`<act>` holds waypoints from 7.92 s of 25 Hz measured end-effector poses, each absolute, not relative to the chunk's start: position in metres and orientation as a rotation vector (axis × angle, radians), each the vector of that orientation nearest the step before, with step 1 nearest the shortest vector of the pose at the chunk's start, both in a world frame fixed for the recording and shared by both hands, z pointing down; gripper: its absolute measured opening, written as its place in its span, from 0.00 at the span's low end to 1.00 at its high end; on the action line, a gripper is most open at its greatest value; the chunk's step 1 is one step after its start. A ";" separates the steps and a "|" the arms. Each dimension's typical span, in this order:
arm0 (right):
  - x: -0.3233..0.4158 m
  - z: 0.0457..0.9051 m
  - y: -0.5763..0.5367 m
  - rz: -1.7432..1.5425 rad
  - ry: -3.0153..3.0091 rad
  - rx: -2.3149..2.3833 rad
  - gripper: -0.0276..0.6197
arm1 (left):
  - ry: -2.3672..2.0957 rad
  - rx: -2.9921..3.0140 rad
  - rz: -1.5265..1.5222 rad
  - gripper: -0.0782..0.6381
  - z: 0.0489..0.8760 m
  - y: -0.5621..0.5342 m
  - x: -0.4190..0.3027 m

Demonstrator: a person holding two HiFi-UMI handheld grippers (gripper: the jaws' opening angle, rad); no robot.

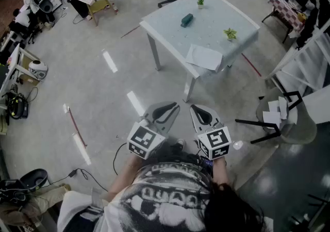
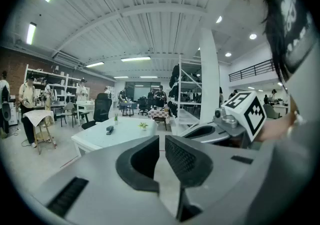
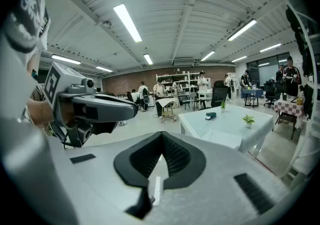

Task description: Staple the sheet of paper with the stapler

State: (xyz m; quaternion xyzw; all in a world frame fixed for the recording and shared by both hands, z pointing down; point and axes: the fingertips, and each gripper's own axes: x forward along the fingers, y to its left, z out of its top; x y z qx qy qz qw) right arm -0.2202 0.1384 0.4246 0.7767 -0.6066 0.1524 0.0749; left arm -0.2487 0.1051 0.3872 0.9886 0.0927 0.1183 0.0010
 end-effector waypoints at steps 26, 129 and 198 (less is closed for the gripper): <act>-0.190 0.437 0.142 0.522 -1.827 2.425 0.03 | 0.274 3.118 0.424 0.16 0.392 0.094 -0.233; 0.344 0.659 -0.134 1.590 -1.729 1.915 0.10 | -0.936 2.735 0.618 0.16 0.443 -0.109 0.036; 0.294 0.647 -0.273 0.809 -1.620 0.591 0.05 | -0.705 2.740 0.607 0.16 0.488 -0.172 0.073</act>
